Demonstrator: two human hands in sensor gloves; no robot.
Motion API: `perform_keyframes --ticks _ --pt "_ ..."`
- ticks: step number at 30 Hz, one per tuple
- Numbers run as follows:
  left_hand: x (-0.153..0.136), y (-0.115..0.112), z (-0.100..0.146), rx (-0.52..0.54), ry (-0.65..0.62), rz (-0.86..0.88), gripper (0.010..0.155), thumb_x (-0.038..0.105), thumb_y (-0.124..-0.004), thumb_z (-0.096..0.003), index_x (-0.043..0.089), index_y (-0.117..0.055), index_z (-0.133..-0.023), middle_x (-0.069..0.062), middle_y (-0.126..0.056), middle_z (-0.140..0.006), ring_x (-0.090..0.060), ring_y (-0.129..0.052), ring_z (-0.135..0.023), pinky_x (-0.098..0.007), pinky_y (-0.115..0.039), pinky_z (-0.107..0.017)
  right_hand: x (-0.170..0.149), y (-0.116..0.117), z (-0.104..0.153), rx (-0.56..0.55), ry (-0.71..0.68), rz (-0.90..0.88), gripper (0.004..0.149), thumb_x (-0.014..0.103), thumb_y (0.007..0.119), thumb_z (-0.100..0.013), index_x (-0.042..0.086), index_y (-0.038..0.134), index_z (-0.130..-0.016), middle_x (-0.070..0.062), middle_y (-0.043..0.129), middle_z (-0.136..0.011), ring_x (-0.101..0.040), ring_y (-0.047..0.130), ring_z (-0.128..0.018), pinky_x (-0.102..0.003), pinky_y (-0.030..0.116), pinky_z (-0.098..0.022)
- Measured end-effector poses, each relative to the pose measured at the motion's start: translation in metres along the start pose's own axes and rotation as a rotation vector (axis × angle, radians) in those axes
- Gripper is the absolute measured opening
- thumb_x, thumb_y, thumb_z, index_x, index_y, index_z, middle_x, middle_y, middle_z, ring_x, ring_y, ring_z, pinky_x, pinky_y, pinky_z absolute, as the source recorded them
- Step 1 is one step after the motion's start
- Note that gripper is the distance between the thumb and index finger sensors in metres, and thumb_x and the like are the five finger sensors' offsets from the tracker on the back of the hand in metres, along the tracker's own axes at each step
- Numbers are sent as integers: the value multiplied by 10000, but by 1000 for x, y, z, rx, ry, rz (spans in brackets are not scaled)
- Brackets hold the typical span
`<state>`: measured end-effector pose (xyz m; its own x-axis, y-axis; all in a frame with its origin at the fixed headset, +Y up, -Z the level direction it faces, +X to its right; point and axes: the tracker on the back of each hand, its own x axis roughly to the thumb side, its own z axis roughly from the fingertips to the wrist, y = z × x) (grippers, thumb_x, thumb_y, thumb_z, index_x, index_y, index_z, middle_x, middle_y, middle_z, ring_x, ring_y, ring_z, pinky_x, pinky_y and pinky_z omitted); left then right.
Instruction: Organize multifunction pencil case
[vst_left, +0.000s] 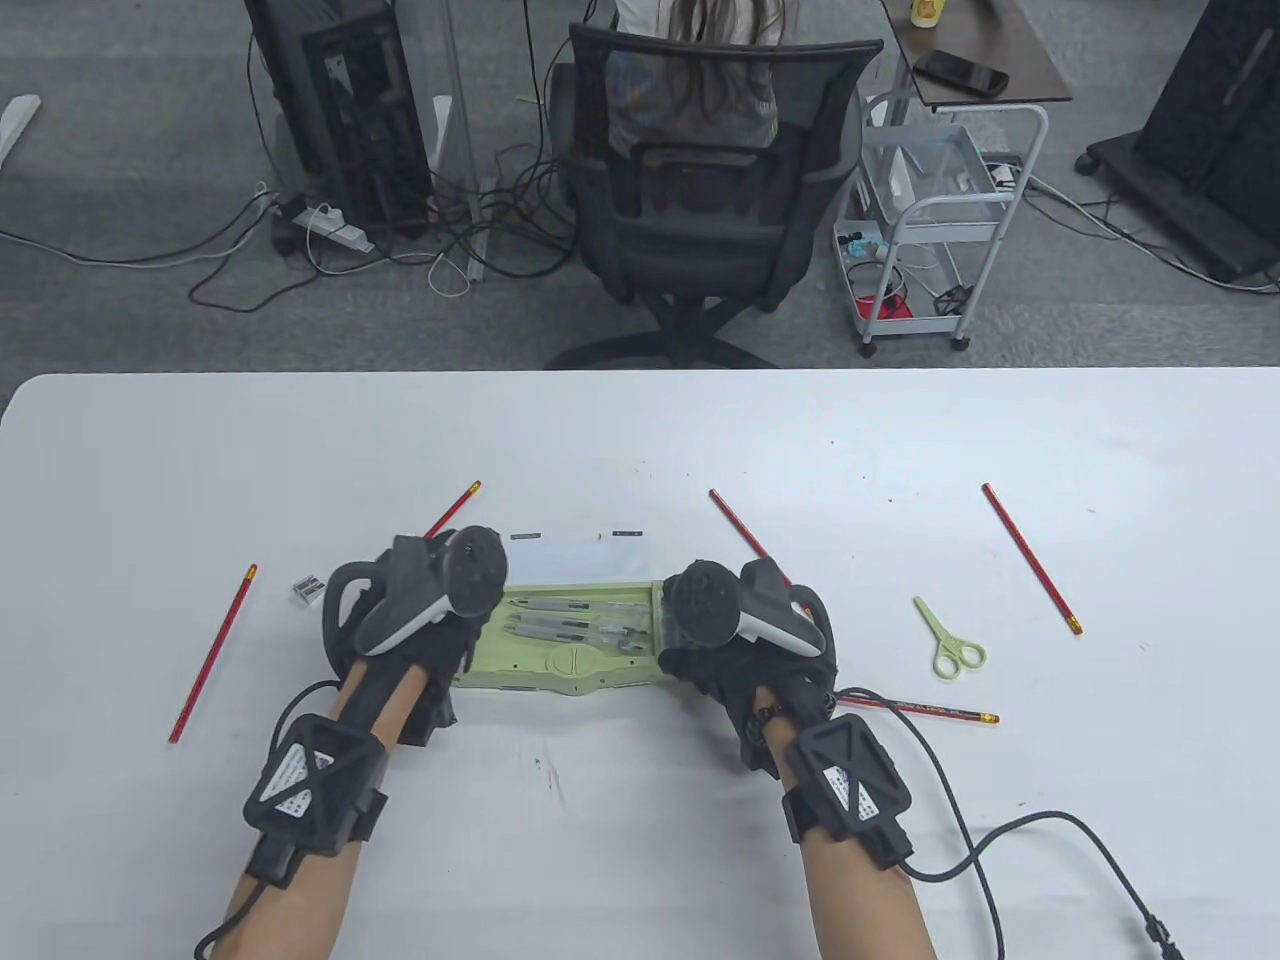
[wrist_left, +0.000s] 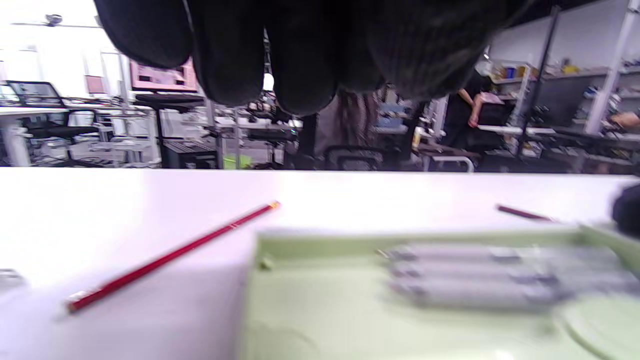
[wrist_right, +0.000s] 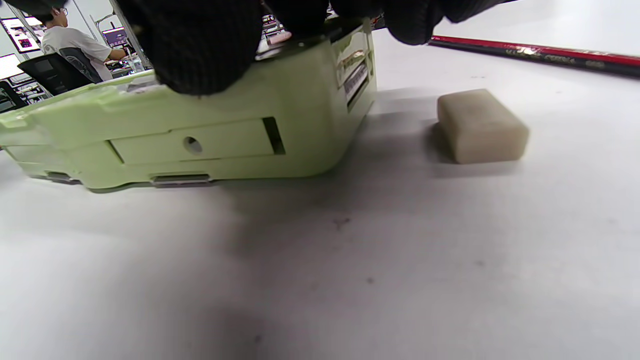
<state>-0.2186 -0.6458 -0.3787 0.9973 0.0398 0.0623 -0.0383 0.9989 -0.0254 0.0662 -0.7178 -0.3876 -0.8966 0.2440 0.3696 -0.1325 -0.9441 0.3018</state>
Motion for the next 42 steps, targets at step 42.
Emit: perform_keyframes --ticks 42 --pt "-131 -91 -53 -209 449 -246 531 326 -875 -438 286 -765 -955 -24 -896 -985 -330 -883 -900 -582 -741 -642 -2 -1 -1 8 -3 -11 784 396 755 -493 64 418 -1117 -292 321 -1129 -558 492 -1016 -641 497 -730"
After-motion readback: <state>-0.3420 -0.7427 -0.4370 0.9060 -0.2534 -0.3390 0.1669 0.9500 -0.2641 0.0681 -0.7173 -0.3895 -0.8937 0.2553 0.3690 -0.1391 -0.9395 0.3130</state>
